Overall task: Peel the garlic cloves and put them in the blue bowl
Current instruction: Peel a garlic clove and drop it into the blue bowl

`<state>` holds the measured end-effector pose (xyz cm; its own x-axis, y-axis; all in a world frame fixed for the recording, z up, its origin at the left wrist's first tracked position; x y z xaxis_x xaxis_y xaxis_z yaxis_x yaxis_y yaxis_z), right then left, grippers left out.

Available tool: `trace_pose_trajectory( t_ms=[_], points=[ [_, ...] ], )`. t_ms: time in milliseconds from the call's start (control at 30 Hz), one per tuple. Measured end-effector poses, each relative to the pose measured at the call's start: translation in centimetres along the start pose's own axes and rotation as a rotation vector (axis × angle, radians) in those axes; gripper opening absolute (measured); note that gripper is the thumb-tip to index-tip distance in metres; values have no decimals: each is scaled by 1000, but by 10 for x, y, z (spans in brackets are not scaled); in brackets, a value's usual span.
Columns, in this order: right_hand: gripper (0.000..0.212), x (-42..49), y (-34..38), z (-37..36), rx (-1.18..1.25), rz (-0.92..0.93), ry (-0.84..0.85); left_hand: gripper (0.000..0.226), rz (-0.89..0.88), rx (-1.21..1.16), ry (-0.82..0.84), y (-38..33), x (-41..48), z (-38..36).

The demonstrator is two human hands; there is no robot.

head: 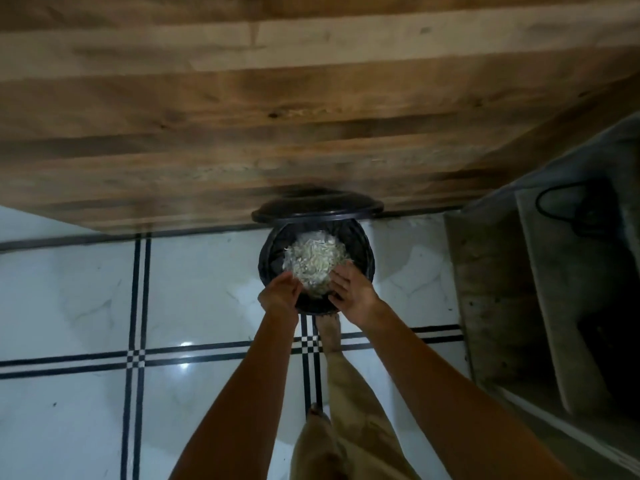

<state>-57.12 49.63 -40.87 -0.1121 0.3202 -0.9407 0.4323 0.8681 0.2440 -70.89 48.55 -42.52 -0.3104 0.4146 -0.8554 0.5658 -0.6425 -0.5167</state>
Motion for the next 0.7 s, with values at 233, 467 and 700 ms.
trace_pose_trajectory(
  t_ms=[233, 467, 700],
  points=[
    [42, -54, -4, 22, 33, 43, 34, 32, -94, 5, 56, -21, -61, 12],
    [23, -211, 1, 78, 154, 272, 97, 14, -329, 388, 342, -27, -234, -38],
    [17, -404, -15, 264, 372, 586, -207, 18, -385, 737, 814, 92, -433, -162]
  ],
)
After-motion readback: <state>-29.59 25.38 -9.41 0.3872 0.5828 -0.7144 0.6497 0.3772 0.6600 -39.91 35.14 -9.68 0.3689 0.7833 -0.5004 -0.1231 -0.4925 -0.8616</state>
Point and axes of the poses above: each hand's wrist, its own x-axis towards the middle knuckle, its own z-axis out of the back of the hand, y = z × x, the point moved 7 cm from there along x, towards the middle knuckle, and after that the axes turned 5 degrees about -z, right-handed, at the moved point
